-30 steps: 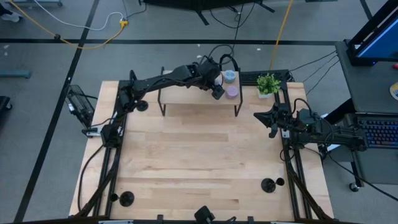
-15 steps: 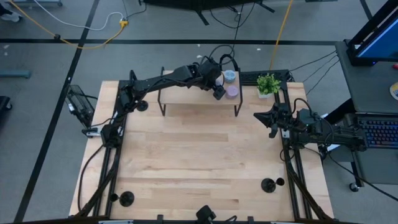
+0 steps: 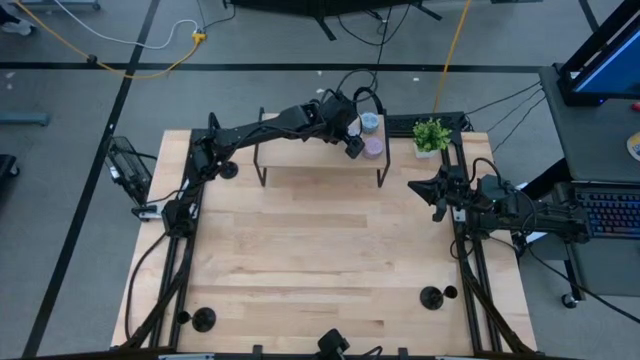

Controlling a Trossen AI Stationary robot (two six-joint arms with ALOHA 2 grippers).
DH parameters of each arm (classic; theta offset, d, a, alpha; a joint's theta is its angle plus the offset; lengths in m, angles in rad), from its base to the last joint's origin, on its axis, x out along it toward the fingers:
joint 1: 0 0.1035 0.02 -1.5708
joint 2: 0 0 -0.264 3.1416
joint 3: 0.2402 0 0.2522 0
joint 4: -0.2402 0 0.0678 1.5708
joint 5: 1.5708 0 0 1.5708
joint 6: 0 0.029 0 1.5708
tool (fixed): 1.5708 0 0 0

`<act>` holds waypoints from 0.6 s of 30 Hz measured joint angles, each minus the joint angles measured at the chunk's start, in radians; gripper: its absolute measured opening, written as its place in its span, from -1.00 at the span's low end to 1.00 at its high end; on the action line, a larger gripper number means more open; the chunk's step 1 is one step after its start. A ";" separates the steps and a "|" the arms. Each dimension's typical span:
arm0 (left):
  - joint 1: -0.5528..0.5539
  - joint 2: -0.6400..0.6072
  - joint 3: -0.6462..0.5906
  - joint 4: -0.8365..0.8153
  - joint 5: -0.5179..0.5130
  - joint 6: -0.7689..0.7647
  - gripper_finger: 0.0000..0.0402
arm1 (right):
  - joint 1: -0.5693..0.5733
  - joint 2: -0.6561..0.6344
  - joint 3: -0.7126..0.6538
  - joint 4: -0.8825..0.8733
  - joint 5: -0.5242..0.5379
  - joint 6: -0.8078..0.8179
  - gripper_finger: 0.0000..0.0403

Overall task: Pick & Place candle stick holders
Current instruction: Put the red scented candle on the shelf

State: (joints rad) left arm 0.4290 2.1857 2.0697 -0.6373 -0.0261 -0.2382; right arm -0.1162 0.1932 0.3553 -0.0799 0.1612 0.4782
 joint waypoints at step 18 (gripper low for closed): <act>0.007 -0.143 0.001 -0.166 -0.005 0.006 0.81 | 0.000 0.000 0.000 -0.001 -0.005 0.000 -0.99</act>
State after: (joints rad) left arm 0.4358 2.0423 2.0705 -0.8037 -0.0307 -0.2325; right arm -0.1162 0.1928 0.3553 -0.0805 0.1566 0.4786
